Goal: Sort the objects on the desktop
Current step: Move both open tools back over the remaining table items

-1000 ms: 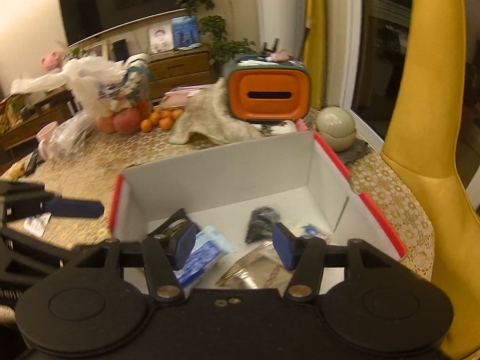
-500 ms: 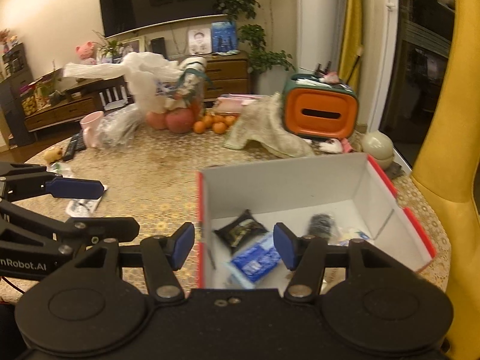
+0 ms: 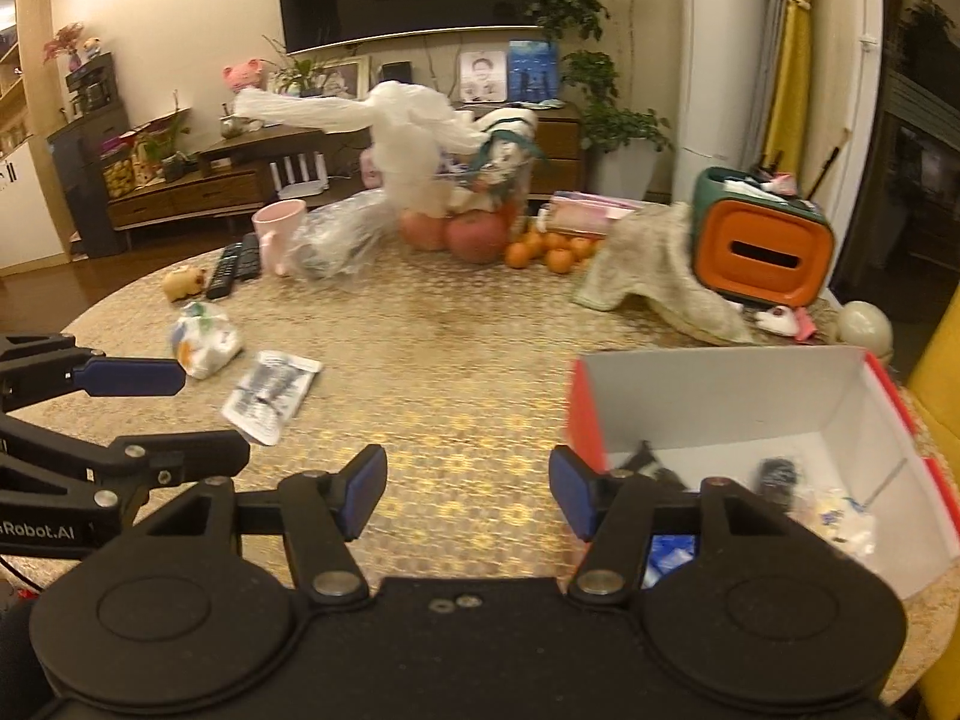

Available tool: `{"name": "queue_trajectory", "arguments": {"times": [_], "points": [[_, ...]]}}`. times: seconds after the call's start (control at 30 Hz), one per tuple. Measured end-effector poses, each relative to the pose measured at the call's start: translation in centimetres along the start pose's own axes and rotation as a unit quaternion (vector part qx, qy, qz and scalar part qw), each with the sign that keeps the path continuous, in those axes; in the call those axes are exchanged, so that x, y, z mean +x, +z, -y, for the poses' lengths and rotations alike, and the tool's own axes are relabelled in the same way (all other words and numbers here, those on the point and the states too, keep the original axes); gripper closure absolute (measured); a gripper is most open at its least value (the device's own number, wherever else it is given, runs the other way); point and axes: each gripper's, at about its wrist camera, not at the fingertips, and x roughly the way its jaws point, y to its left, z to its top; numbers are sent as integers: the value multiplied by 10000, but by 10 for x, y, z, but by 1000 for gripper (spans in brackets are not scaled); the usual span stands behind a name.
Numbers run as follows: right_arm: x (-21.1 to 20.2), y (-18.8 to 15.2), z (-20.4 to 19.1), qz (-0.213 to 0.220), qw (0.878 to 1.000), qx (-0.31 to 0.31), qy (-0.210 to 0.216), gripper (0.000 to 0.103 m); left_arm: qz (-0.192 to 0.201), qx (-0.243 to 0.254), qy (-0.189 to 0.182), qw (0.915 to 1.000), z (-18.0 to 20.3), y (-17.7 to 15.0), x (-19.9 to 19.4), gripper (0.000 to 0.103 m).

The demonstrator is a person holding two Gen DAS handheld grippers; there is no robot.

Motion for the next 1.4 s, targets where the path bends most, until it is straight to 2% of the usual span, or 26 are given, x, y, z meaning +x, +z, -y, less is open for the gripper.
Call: {"name": "queue_trajectory", "arguments": {"times": [0.37, 0.47, 0.57, 0.83, 0.9, 1.0, 1.4], "points": [[32, 9, -59, -119, 9993, -141, 321, 37, -76, -479, 445, 9978, -66, -20, -5, 34], [43, 11, -71, -157, 9990, -140, 386, 33, -76, -590, 667, 9960, -85, -24, -4, 29], [55, 14, -83, -180, 9988, -164, 432, 31, -88, -664, 877, 9939, -104, -30, -3, 28], [91, 23, -113, -167, 9980, -157, 593, 28, -165, -964, 1305, 9866, -161, -46, 12, 17], [102, 25, -120, -195, 9975, -179, 651, 28, -170, -996, 1365, 9855, -174, -50, 18, 8], [120, 27, -129, -237, 9971, -220, 694, 27, -166, -1025, 1440, 9841, -190, -55, 29, 1], [191, 32, -153, -528, 9958, -122, 738, 26, -170, -1129, 1668, 9794, -245, -55, 77, 0]]}}
